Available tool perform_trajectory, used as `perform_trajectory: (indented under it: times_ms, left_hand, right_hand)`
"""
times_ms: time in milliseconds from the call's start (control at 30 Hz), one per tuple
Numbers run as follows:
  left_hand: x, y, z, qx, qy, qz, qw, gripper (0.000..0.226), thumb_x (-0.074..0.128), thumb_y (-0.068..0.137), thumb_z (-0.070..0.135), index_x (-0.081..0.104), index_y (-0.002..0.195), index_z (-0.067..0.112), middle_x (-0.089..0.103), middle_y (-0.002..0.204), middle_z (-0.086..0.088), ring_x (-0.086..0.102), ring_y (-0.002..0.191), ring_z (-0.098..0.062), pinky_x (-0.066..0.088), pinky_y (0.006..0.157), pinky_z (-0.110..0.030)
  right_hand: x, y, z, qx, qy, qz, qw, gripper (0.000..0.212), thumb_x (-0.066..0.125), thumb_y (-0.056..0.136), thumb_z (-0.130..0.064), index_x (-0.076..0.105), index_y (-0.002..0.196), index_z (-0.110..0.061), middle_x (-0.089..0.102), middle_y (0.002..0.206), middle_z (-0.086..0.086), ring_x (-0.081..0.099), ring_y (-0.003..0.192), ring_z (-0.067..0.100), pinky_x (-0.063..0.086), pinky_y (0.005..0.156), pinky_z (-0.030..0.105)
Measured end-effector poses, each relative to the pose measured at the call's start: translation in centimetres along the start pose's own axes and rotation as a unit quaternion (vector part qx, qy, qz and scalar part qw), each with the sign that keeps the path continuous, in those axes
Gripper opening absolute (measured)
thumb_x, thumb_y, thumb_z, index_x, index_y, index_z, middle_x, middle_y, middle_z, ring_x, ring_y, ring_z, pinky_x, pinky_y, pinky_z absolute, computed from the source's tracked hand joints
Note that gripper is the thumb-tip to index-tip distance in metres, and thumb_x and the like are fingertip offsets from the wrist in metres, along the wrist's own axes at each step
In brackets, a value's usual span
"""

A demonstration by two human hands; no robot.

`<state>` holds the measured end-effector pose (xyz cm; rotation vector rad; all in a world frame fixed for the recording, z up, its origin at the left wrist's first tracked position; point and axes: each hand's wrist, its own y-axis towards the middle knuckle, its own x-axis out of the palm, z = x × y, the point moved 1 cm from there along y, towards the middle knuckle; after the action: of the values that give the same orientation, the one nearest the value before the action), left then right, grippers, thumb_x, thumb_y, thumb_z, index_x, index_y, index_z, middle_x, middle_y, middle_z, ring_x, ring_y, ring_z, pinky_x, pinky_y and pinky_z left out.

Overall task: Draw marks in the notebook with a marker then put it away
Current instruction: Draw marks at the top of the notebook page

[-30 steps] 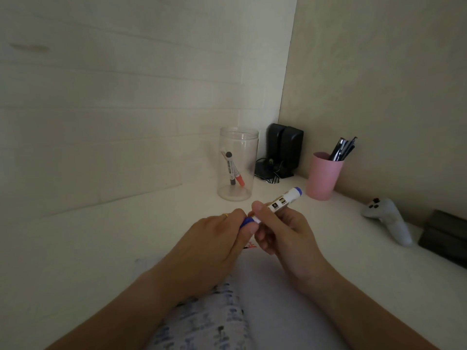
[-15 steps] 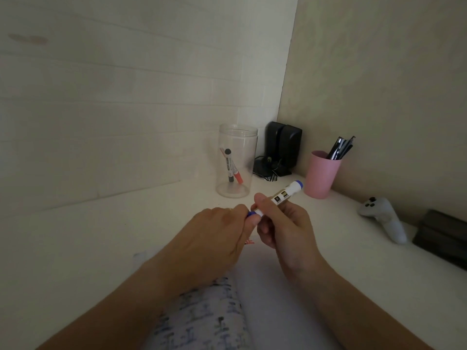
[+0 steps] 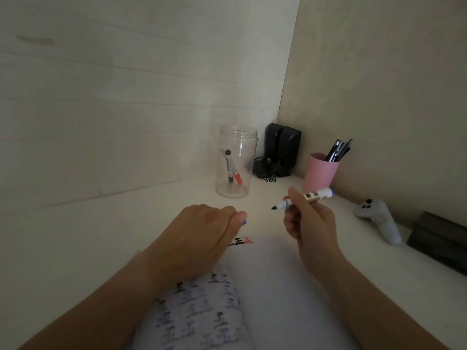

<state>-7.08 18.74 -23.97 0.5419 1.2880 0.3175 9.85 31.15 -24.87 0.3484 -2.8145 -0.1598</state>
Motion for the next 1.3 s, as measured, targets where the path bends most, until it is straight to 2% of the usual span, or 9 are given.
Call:
perform_trajectory:
  times_ms: [67, 167, 267, 367, 533, 733, 1033, 1200, 1300]
  left_hand:
    - [0.3, -0.4, -1.0, -0.030, -0.008, 0.013, 0.999, 0.063, 0.005, 0.093, 0.068, 0.045, 0.072, 0.022, 0.047, 0.060, 0.003, 0.043, 0.054, -0.017, 0.032, 0.058, -0.031]
    - [0.6, -0.6, -1.8, -0.126, -0.090, 0.008, 0.988, 0.048, 0.050, 0.078, 0.075, 0.050, 0.077, 0.027, 0.056, 0.075, 0.010, 0.054, 0.068, -0.010, 0.047, 0.066, -0.027]
    - [1.1, -0.8, -2.0, -0.153, -0.117, -0.047, 0.980, 0.053, 0.071, 0.068, 0.070, 0.058, 0.097, 0.027, 0.056, 0.088, 0.020, 0.059, 0.082, -0.005, 0.050, 0.075, -0.026]
    - [1.8, -1.0, -2.2, -0.138, -0.120, -0.087, 0.979, 0.057, 0.075, 0.067, 0.070, 0.057, 0.101, 0.027, 0.056, 0.093, 0.025, 0.056, 0.085, 0.001, 0.046, 0.074, -0.022]
    - [2.0, -0.8, -2.2, -0.154, -0.140, -0.103, 0.973, 0.056, 0.080, 0.064, 0.064, 0.057, 0.100, 0.028, 0.061, 0.099, 0.021, 0.059, 0.088, -0.003, 0.051, 0.079, -0.025]
    - [2.0, -0.9, -2.3, -0.167, -0.156, -0.100, 0.968, 0.056, 0.084, 0.062, 0.061, 0.057, 0.100, 0.029, 0.061, 0.096, 0.023, 0.060, 0.088, -0.002, 0.046, 0.072, -0.018]
    - [2.0, -0.8, -2.2, -0.170, -0.162, -0.109, 0.966, 0.057, 0.084, 0.063, 0.059, 0.057, 0.102, 0.027, 0.061, 0.098, 0.022, 0.060, 0.090, -0.002, 0.048, 0.076, -0.019]
    - [2.0, -0.8, -2.2, -0.172, -0.157, -0.114, 0.966, 0.059, 0.083, 0.062, 0.061, 0.057, 0.103, 0.028, 0.062, 0.102, 0.021, 0.060, 0.093, -0.003, 0.049, 0.079, -0.022]
    - [1.9, -0.8, -2.2, -0.170, -0.156, -0.116, 0.966, 0.058, 0.083, 0.063, 0.061, 0.057, 0.103, 0.028, 0.062, 0.103, 0.021, 0.060, 0.093, -0.002, 0.048, 0.079, -0.021]
  right_hand:
    - [-0.8, 0.1, -0.1, -0.014, -0.016, -0.033, 0.999, 0.027, 0.067, 0.095, -0.025, 0.071, 0.077, -0.004, 0.056, 0.055, 0.006, 0.047, 0.045, 0.015, 0.035, 0.041, 0.026]
    - [-0.4, -0.3, 0.5, -0.015, -0.039, -0.058, 0.997, 0.020, 0.070, 0.092, -0.016, 0.071, 0.088, 0.004, 0.062, 0.062, 0.012, 0.054, 0.051, 0.019, 0.044, 0.046, 0.031]
    - [0.1, -0.4, 0.9, -0.020, -0.090, -0.074, 0.993, 0.014, 0.074, 0.087, -0.008, 0.071, 0.091, 0.005, 0.065, 0.062, 0.012, 0.057, 0.053, 0.021, 0.047, 0.047, 0.032]
    - [-0.1, -0.5, 1.2, -0.030, -0.151, -0.084, 0.984, 0.006, 0.072, 0.086, -0.002, 0.072, 0.092, 0.000, 0.069, 0.064, 0.012, 0.062, 0.056, 0.021, 0.053, 0.050, 0.029]
    - [-0.4, -0.4, 2.1, -0.018, -0.284, -0.089, 0.954, 0.004, 0.074, 0.083, -0.013, 0.076, 0.081, -0.011, 0.075, 0.067, 0.013, 0.068, 0.056, 0.020, 0.063, 0.063, 0.036]
    - [-0.5, -0.6, 2.1, -0.025, -0.327, -0.060, 0.943, 0.005, 0.076, 0.080, -0.017, 0.076, 0.077, -0.014, 0.075, 0.062, 0.005, 0.066, 0.050, 0.014, 0.053, 0.051, 0.025]
    - [-0.4, -0.8, 2.0, -0.035, -0.366, -0.084, 0.926, 0.007, 0.077, 0.081, -0.022, 0.077, 0.077, -0.016, 0.077, 0.065, 0.002, 0.068, 0.052, 0.005, 0.050, 0.052, 0.017]
    - [-0.4, -0.6, 2.2, -0.042, -0.385, -0.048, 0.921, 0.010, 0.076, 0.077, -0.022, 0.076, 0.072, -0.014, 0.077, 0.063, 0.005, 0.068, 0.052, 0.010, 0.058, 0.057, 0.031]
    - [-0.5, -0.7, 2.2, -0.041, -0.373, -0.050, 0.925, 0.008, 0.076, 0.078, -0.021, 0.076, 0.073, -0.015, 0.077, 0.064, 0.005, 0.068, 0.053, 0.011, 0.058, 0.058, 0.031]
